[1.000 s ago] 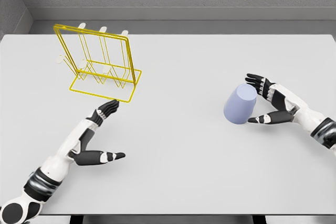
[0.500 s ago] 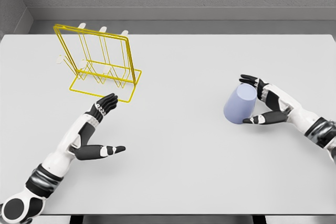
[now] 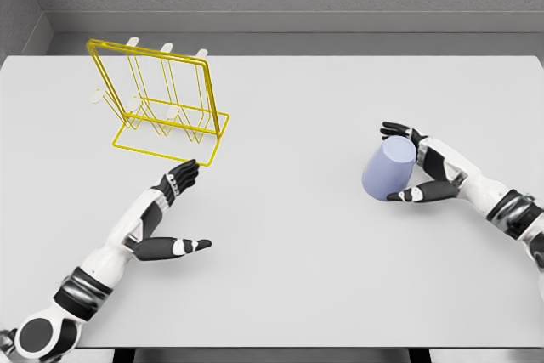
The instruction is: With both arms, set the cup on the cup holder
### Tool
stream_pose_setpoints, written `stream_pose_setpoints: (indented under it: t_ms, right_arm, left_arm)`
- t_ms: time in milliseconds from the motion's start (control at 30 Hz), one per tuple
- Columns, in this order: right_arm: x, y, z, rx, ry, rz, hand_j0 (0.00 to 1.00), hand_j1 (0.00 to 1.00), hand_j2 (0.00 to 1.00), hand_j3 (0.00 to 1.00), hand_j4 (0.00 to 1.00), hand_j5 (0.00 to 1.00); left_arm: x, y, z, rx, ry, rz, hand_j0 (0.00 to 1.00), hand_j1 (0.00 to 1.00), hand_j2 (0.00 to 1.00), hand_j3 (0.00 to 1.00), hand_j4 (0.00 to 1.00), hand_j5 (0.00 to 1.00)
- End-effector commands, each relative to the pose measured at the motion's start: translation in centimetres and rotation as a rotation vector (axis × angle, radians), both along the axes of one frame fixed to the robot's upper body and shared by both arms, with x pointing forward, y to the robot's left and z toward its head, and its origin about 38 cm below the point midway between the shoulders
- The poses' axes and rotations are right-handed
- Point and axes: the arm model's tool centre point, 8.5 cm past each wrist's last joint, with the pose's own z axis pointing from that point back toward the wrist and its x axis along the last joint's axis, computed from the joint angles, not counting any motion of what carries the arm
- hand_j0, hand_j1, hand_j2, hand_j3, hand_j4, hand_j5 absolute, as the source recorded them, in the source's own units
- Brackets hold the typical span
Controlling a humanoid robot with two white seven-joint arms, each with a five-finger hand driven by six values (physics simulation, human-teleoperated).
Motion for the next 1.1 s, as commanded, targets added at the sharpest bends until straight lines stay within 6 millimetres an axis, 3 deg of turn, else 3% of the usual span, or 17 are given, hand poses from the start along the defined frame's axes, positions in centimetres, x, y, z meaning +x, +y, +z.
stream_pose_setpoints:
  t_ms: [0, 467, 767, 1067]
  right_arm:
    - [0.0, 0.2, -0.1, 0.0, 0.0, 0.004, 1.0, 1.0, 1.0, 1.0, 1.0, 1.0]
    - [0.5, 0.5, -0.5, -0.085, 0.016, 0.015, 1.0, 1.0, 1.0, 1.0, 1.0, 1.0]
    - [1.0, 0.4, -0.4, -0.076, 0.044, -0.003, 0.77, 0.77, 0.77, 0.77, 0.77, 0.77]
    - [1.4, 1.2, -0.1, -0.043, 0.027, -0.002, 0.71, 0.71, 0.71, 0.71, 0.71, 0.71]
  left_arm:
    - [0.1, -0.4, -0.4, 0.008, 0.032, 0.011, 1.0, 1.0, 1.0, 1.0, 1.0, 1.0]
    - [0.2, -0.5, -0.5, 0.017, 0.035, 0.013, 1.0, 1.0, 1.0, 1.0, 1.0, 1.0]
    - [0.8, 0.1, 0.1, 0.018, 0.016, 0.033, 1.0, 1.0, 1.0, 1.0, 1.0, 1.0]
    - [0.8, 0.0, 0.1, 0.017, 0.016, 0.033, 1.0, 1.0, 1.0, 1.0, 1.0, 1.0]
